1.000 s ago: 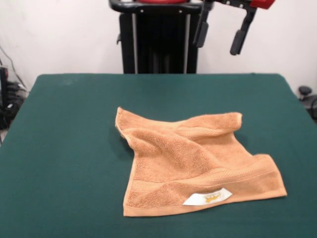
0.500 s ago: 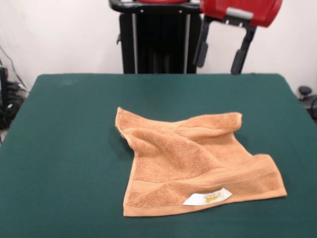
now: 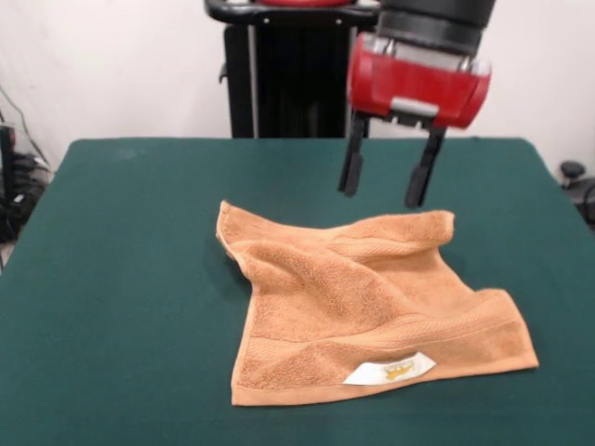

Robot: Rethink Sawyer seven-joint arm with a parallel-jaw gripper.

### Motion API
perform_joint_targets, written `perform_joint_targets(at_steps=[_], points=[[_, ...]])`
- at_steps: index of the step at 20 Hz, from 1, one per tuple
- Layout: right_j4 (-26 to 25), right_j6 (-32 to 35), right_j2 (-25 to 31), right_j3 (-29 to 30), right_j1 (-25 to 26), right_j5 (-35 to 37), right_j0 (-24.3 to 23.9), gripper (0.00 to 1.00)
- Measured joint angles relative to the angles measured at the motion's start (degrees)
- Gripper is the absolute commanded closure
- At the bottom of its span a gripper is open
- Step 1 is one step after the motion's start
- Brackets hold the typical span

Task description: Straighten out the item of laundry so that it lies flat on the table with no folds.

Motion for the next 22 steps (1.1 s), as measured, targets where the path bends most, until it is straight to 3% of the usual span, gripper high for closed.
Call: perform_joint_targets(at_steps=[10, 22], points=[[-0.15, 0.0, 4.78, 2.38, 3.03, -5.43, -3.3, 0.0], [-0.17, 0.0, 6.49, 3.2, 5.55, -8.99, -3.42, 0.0]])
